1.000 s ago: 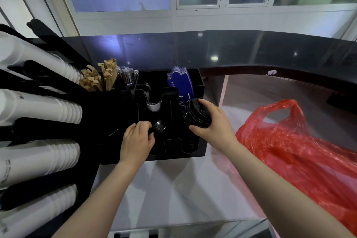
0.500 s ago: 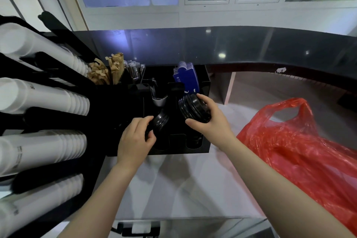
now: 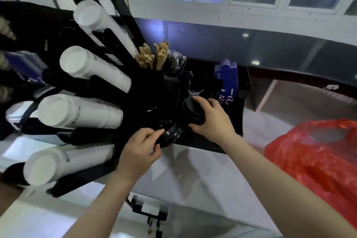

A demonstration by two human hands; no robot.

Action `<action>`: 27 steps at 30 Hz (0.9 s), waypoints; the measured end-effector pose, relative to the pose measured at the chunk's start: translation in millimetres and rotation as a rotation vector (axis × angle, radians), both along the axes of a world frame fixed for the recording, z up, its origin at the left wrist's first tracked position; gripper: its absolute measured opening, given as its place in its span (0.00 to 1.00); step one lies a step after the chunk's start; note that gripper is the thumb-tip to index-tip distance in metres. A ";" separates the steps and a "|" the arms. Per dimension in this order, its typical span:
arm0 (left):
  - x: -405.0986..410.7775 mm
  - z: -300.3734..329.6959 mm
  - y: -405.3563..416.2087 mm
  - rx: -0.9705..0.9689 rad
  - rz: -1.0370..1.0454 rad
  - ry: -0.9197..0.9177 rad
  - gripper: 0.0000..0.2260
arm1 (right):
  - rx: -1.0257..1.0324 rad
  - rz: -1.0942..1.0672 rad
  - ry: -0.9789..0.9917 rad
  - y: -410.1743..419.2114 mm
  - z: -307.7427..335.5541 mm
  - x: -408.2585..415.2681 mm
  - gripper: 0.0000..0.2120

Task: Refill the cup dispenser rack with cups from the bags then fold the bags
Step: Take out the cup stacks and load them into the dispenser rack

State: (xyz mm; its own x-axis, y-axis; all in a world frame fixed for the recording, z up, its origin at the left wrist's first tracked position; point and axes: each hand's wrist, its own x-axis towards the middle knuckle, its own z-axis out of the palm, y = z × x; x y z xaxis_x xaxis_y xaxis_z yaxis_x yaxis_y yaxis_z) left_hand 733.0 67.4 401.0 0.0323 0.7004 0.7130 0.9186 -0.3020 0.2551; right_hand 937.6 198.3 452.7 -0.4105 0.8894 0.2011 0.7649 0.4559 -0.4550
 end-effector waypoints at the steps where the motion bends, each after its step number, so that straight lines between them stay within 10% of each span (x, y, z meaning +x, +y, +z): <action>1: -1.3 -2.4 -3.4 -0.010 -0.004 0.027 0.15 | 0.040 0.003 -0.082 -0.4 -0.4 -2.2 0.42; 14: 0.5 -46.9 -16.7 -0.268 0.043 0.217 0.14 | 0.143 0.072 -0.402 4.2 2.6 -26.5 0.40; 27: 2.9 -72.6 -8.4 -0.613 0.118 -0.126 0.19 | 0.130 0.056 -0.514 19.5 -25.5 -24.6 0.42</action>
